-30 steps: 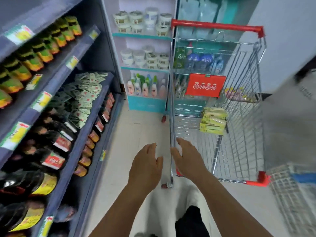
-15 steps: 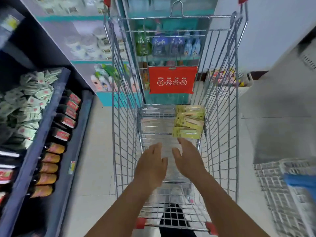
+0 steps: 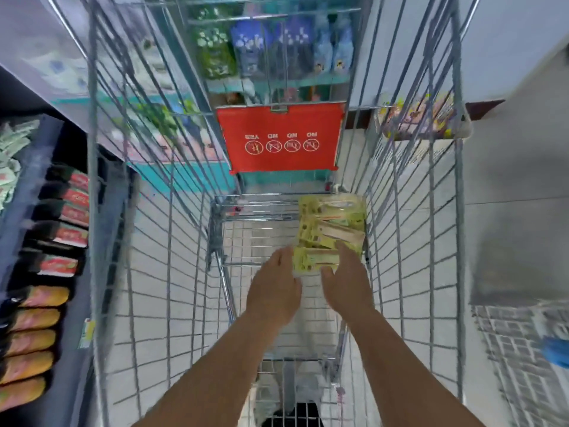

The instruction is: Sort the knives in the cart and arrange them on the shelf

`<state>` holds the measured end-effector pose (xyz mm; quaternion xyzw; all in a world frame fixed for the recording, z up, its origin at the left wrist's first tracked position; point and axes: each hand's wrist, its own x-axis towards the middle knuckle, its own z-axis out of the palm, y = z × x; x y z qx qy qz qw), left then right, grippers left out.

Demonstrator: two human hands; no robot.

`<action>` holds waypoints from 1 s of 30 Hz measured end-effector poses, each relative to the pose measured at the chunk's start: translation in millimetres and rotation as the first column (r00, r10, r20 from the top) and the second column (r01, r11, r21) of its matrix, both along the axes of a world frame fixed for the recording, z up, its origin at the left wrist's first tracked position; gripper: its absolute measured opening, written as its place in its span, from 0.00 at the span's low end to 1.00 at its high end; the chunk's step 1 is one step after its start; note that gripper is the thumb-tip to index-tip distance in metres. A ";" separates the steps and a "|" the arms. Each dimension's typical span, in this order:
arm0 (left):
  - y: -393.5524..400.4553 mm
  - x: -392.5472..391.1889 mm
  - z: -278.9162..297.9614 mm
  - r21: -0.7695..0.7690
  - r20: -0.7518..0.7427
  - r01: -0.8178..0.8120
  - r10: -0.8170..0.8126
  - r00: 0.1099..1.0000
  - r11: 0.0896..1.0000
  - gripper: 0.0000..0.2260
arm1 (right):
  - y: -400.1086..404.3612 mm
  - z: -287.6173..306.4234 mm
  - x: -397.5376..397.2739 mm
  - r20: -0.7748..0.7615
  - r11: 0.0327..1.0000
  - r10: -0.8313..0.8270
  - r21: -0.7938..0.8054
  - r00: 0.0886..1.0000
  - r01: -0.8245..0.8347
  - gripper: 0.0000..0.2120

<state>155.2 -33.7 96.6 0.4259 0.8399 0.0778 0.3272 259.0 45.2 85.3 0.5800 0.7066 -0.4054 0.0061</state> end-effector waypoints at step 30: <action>23.8 -68.2 -134.7 -0.082 -0.173 0.207 -0.219 0.960 0.975 0.29 | -16.8 -153.4 -9.1 0.094 0.917 0.169 0.349 0.981 -0.192 0.27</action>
